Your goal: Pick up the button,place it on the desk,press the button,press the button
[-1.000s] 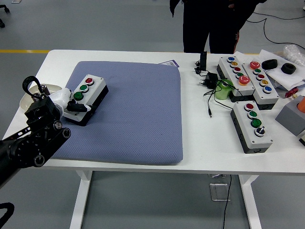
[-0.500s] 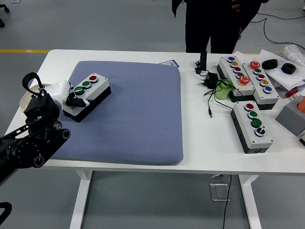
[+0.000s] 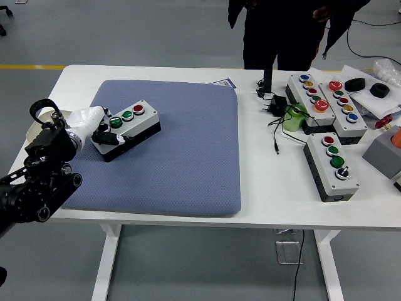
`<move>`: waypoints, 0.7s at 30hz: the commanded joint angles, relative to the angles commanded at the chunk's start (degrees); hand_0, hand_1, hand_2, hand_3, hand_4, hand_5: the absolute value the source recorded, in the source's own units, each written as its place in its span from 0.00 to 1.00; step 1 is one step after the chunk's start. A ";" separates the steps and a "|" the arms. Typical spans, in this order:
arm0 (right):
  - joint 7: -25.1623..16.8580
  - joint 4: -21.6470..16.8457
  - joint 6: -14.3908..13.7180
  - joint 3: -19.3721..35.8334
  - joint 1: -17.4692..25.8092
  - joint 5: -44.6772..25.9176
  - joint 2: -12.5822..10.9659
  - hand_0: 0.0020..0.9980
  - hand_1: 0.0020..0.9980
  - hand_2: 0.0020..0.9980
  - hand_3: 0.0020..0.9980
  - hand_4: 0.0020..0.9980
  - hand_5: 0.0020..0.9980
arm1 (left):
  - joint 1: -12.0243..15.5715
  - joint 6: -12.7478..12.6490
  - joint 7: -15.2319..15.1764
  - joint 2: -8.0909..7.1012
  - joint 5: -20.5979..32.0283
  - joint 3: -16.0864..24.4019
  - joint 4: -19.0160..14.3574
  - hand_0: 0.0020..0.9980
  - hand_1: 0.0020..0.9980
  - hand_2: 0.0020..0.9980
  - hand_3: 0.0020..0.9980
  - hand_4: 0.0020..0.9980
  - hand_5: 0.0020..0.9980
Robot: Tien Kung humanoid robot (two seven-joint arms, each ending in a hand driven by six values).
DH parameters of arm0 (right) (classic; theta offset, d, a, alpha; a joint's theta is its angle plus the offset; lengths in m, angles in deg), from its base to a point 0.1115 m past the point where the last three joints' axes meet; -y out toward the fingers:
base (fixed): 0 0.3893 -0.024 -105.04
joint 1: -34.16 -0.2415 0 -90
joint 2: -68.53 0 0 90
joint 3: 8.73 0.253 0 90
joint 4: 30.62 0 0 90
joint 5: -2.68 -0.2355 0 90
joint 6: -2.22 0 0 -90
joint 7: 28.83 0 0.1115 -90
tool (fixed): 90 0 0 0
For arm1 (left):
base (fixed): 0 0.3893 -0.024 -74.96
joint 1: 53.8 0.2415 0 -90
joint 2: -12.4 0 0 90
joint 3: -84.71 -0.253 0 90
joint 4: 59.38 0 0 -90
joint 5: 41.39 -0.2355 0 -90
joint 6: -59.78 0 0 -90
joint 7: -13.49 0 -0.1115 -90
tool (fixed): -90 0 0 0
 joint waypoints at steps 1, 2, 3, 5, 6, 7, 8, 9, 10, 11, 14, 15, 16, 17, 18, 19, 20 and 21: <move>0.01 0.00 0.01 0.03 -0.02 0.04 0.00 0.76 0.72 0.72 0.59 0.19 0.15 | -0.11 -0.22 -2.57 -0.29 -0.03 -0.26 0.25 0.02 0.10 0.21 0.26 0.92 0.00; 0.02 0.00 0.01 0.04 -0.03 0.06 0.00 0.76 0.72 0.72 0.59 0.19 0.15 | -0.16 -0.49 -4.81 -0.50 -0.09 -0.46 0.39 0.02 0.10 0.21 0.26 0.92 0.00; 0.03 0.00 0.00 0.09 -0.05 0.09 0.02 0.76 0.72 0.72 0.59 0.19 0.15 | -0.23 -0.98 -6.87 -0.81 -0.10 -0.88 0.52 0.02 0.09 0.21 0.26 0.92 0.00; 0.05 0.00 0.00 0.16 -0.07 0.13 0.05 0.76 0.72 0.72 0.59 0.19 0.15 | -0.32 -1.88 -10.96 -1.23 -0.08 -1.56 0.64 0.02 0.09 0.21 0.26 0.92 0.00; 0.07 0.00 0.01 0.20 -0.07 0.19 0.05 0.76 0.72 0.72 0.59 0.19 0.15 | -0.34 -2.16 -12.47 -1.34 -0.06 -1.74 0.68 0.02 0.09 0.21 0.26 0.92 0.00; 0.09 0.00 0.00 0.22 -0.08 0.26 0.06 0.76 0.72 0.72 0.59 0.19 0.15 | -0.40 -2.57 -14.80 -1.53 0.18 -2.04 0.79 0.02 0.09 0.21 0.26 0.92 0.00; 0.09 0.00 0.00 0.17 -0.07 0.21 0.06 0.76 0.72 0.72 0.59 0.19 0.15 | -0.46 -2.85 -16.22 -1.64 0.27 -2.28 0.87 0.02 0.09 0.21 0.26 0.92 0.00; 0.09 0.00 0.01 0.15 -0.07 0.18 0.06 0.76 0.72 0.72 0.59 0.19 0.15 | -0.57 -3.15 -18.00 -1.77 0.26 -2.63 0.97 0.02 0.09 0.21 0.27 0.91 0.00; 0.10 0.00 0.01 0.17 -0.07 0.21 0.07 0.76 0.72 0.72 0.59 0.19 0.15 | -0.69 -3.29 -19.08 -1.86 0.19 -2.93 1.06 0.02 0.09 0.21 0.27 0.91 0.00; 0.11 0.00 0.02 0.20 -0.07 0.27 0.07 0.76 0.72 0.72 0.59 0.19 0.15 | -0.97 -3.35 -20.48 -2.00 -0.08 -3.53 1.33 0.02 0.09 0.21 0.27 0.91 0.00; 0.11 0.00 0.04 0.12 -0.06 0.27 0.05 0.76 0.72 0.72 0.59 0.19 0.15 | -1.49 -3.11 -23.54 -2.27 -0.06 -4.71 2.02 0.02 0.09 0.21 0.27 0.91 0.00; 0.12 0.00 0.04 0.12 -0.06 0.28 0.05 0.76 0.72 0.72 0.59 0.19 0.15 | -1.63 -3.17 -24.68 -2.35 0.18 -5.14 2.29 0.02 0.10 0.22 0.27 0.91 0.00; 0.12 0.00 0.04 0.12 -0.06 0.26 0.06 0.76 0.72 0.72 0.59 0.19 0.15 | -1.68 -3.27 -25.20 -2.38 0.27 -5.34 2.38 0.02 0.10 0.22 0.27 0.91 0.00; 0.11 0.00 0.04 0.09 -0.04 0.21 0.06 0.76 0.72 0.72 0.59 0.19 0.15 | -1.74 -3.38 -25.96 -2.45 0.37 -5.69 2.46 0.02 0.10 0.22 0.27 0.91 0.00; 0.11 0.00 0.04 0.05 -0.05 0.18 0.05 0.76 0.72 0.72 0.59 0.19 0.15 | -1.77 -3.54 -26.48 -2.52 0.44 -5.96 2.48 0.02 0.10 0.22 0.27 0.91 0.00; 0.11 0.00 0.05 0.04 -0.06 0.21 0.04 0.76 0.72 0.72 0.59 0.19 0.15 | -1.87 -3.84 -27.16 -2.59 0.50 -6.44 2.49 0.02 0.10 0.22 0.27 0.91 0.00; 0.12 0.00 0.04 0.11 -0.08 0.29 0.05 0.76 0.72 0.72 0.59 0.19 0.15 | -2.08 -4.31 -27.97 -2.69 0.46 -7.25 2.47 0.02 0.10 0.22 0.27 0.91 0.00; 0.13 0.00 0.04 0.13 -0.09 0.29 0.06 0.76 0.72 0.72 0.59 0.19 0.15 | -2.23 -4.68 -28.44 -2.76 0.38 -7.74 2.41 0.02 0.10 0.22 0.27 0.91 0.00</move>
